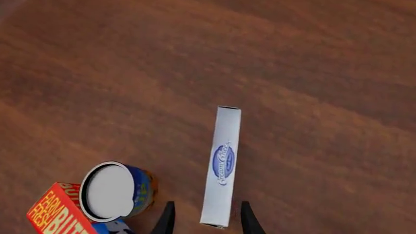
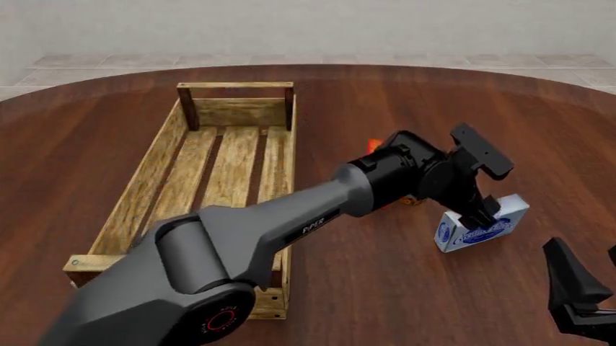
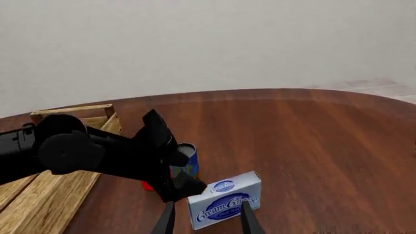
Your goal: Pick up the cream cheese and put it in the tray.
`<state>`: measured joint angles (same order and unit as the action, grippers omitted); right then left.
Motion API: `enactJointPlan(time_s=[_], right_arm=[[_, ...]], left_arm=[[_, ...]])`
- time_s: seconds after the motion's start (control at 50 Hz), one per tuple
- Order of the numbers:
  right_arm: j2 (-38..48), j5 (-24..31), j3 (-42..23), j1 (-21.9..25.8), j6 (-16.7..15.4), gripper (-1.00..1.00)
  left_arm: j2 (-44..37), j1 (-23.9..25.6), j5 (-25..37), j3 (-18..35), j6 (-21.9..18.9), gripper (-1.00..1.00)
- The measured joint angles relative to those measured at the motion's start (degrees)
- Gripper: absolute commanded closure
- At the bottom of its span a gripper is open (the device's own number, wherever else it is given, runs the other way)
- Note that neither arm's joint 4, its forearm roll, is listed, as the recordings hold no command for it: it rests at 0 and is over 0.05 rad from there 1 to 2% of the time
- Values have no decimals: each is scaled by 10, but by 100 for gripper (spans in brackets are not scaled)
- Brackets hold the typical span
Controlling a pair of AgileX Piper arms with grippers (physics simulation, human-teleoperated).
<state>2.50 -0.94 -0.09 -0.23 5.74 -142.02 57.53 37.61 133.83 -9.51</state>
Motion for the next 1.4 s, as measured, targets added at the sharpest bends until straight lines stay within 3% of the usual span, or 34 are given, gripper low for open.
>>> enactJointPlan(time_s=[0.28, 0.58, 0.76, 1.4], right_arm=[[3, -1, 0, -1, 2, -100], [9, -5, 0, -3, 4, -100], [13, -7, 0, -2, 5, -100], [15, -8, 0, 0, 12, -100]], left_arm=[[-41, 1, 34, 59, -6, -100], [-112, 4, 109, 189, -17, -100], [-146, 3, 138, 241, -14, -100], [-193, 5, 164, 280, -11, -100]])
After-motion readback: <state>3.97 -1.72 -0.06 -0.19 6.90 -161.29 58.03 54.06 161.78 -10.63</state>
